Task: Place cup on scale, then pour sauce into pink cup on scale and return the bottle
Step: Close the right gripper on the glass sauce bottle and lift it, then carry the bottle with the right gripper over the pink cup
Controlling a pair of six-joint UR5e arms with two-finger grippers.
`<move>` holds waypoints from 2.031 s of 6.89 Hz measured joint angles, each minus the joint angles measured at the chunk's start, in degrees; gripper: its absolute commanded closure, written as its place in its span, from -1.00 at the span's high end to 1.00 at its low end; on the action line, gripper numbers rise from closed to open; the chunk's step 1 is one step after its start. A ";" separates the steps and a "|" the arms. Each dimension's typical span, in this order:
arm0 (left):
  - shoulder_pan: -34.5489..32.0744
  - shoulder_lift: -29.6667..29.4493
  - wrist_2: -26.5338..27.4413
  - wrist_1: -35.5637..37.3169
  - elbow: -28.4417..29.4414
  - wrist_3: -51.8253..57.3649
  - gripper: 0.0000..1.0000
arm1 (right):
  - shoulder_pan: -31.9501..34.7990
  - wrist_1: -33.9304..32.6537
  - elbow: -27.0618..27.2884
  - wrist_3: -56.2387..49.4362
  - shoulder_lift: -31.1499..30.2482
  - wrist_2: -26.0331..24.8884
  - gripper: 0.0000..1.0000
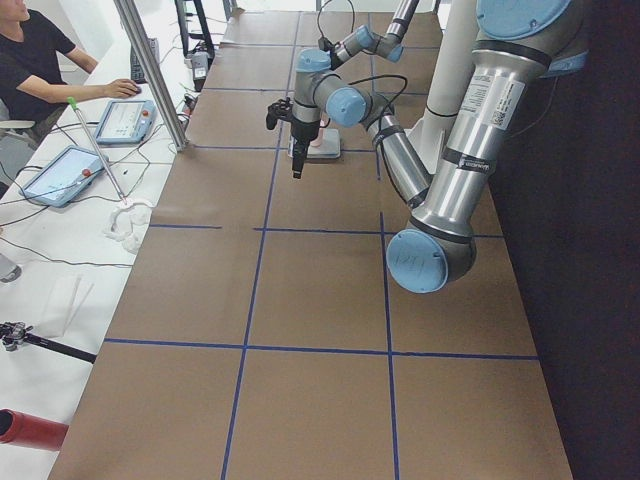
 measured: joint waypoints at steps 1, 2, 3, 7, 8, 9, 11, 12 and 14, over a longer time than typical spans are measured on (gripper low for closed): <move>-0.02 0.05 0.00 0.00 -0.23 0.00 1.00 | 0.05 0.00 -0.02 0.04 0.15 0.00 -0.84; -0.04 0.05 0.00 0.01 -0.41 0.00 1.00 | 0.14 0.04 -0.03 0.06 0.21 0.02 -1.00; -0.04 0.05 -0.02 0.01 -0.52 0.00 1.00 | 0.39 0.10 0.15 0.05 0.23 0.21 -1.00; -0.04 0.24 -0.15 0.08 -1.47 -0.15 1.00 | 6.82 -0.20 6.88 -2.63 0.15 10.33 -1.00; -0.13 0.34 -0.12 0.09 -1.66 -0.10 1.00 | 7.39 -1.20 9.28 -5.46 0.08 11.33 -1.00; -0.24 0.37 -0.10 0.09 -1.69 -0.04 1.00 | 7.62 -2.76 11.87 -8.67 0.15 11.56 -1.00; -0.39 0.43 -0.07 0.08 -1.71 0.04 1.00 | 7.70 -4.64 14.51 -11.07 0.93 11.03 -1.00; -0.79 0.58 -0.03 0.06 -1.64 0.78 1.00 | 7.42 -5.06 14.08 -12.30 1.98 9.77 -1.00; -3.15 1.98 0.00 0.03 -1.50 5.31 1.00 | 6.77 -5.27 11.42 -21.63 5.30 6.33 -1.00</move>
